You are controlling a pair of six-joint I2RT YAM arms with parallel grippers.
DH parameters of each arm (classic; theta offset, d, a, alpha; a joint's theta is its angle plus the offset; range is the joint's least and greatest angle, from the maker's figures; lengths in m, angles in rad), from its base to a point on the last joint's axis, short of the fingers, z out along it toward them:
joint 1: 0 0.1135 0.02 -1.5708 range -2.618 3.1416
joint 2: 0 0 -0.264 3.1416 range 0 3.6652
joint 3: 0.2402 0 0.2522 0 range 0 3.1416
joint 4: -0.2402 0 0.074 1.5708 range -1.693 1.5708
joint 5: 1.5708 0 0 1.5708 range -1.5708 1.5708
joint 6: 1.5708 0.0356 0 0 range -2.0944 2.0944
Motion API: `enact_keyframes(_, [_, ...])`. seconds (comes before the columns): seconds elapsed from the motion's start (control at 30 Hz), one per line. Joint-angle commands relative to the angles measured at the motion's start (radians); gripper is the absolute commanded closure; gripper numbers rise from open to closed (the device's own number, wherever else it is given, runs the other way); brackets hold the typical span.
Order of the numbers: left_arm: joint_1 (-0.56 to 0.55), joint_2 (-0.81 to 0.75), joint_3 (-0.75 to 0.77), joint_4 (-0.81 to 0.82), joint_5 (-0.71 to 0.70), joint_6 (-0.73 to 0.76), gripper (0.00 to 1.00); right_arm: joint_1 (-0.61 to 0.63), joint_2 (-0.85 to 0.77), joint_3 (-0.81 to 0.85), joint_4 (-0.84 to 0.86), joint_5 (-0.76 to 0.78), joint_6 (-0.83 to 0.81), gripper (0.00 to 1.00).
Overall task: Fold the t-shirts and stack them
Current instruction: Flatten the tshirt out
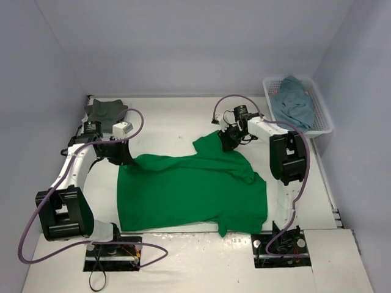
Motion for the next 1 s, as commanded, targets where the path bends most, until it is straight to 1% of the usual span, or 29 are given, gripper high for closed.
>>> enact_keyframes(0.0, [0.003,-0.040,0.016,0.006,0.034,-0.003,1.00,0.017,0.026,-0.018,-0.073,0.016,0.015,0.88])
enact_keyframes(0.03, [0.003,-0.038,0.017,0.004,0.032,0.000,1.00,0.017,0.035,-0.015,-0.073,0.024,0.015,0.92])
enact_keyframes(0.07, [0.005,-0.038,0.019,0.001,0.031,0.000,1.00,0.017,0.040,-0.015,-0.072,0.029,0.013,1.00])
enact_keyframes(0.23, [0.005,-0.030,0.040,-0.005,0.028,-0.005,1.00,0.009,0.017,-0.015,-0.062,0.059,0.021,1.00])
enact_keyframes(0.37, [0.005,-0.027,0.066,-0.017,0.023,-0.011,1.00,-0.015,-0.082,0.003,-0.056,0.079,0.038,1.00])
enact_keyframes(0.4, [0.005,-0.029,0.076,-0.021,0.023,-0.014,1.00,-0.024,-0.143,0.006,-0.056,0.082,0.042,1.00])
enact_keyframes(0.47, [0.005,-0.040,0.086,-0.027,0.018,-0.020,1.00,-0.052,-0.211,0.018,-0.056,0.082,0.050,1.00])
enact_keyframes(0.53, [0.006,-0.058,0.111,-0.043,0.012,-0.022,1.00,-0.081,-0.355,0.020,-0.059,0.082,0.062,1.00])
enact_keyframes(0.57, [0.005,-0.066,0.120,-0.051,0.009,-0.023,1.00,-0.086,-0.356,0.017,-0.059,0.087,0.065,1.00])
enact_keyframes(0.73, [0.006,-0.124,0.201,-0.119,0.024,-0.031,1.00,-0.090,-0.642,-0.035,-0.065,0.084,0.091,1.00])
enact_keyframes(0.87, [0.005,-0.167,0.290,-0.200,0.049,-0.031,1.00,-0.078,-0.780,-0.083,-0.076,0.085,0.117,1.00])
enact_keyframes(0.97, [0.005,-0.231,0.361,-0.269,0.058,-0.032,1.00,-0.072,-0.891,-0.138,-0.082,0.095,0.123,1.00])
